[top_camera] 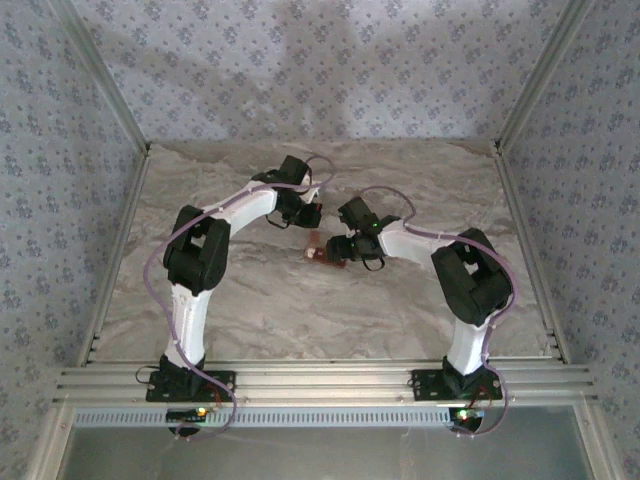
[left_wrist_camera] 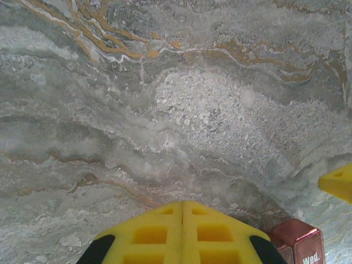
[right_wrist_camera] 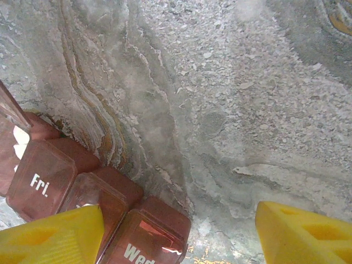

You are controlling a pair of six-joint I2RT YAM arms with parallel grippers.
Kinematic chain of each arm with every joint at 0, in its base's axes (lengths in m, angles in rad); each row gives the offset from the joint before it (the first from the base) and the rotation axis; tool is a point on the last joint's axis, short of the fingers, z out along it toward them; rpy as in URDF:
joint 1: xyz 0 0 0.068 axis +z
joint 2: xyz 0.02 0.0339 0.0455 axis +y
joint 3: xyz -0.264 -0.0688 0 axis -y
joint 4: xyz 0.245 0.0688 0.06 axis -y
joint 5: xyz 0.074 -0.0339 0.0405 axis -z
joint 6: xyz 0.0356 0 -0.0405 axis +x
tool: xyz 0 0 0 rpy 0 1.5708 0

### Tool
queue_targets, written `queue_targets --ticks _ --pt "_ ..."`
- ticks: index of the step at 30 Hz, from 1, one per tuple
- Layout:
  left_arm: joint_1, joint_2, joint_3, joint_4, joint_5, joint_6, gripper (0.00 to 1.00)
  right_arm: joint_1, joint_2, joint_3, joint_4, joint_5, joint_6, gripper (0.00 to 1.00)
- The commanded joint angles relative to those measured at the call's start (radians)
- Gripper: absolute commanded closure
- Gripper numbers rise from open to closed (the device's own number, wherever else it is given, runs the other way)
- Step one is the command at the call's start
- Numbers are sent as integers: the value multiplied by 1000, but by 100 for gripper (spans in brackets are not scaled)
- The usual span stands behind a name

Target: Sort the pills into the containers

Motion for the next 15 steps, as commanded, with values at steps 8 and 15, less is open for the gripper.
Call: queue_targets --ticks 8,15 --pt "-13 8 28 -70 52 33 100 -7 35 -31 -35 26 27 25" --pt "-19 -15 12 -84 66 39 100 -8 33 -30 -34 29 35 26"
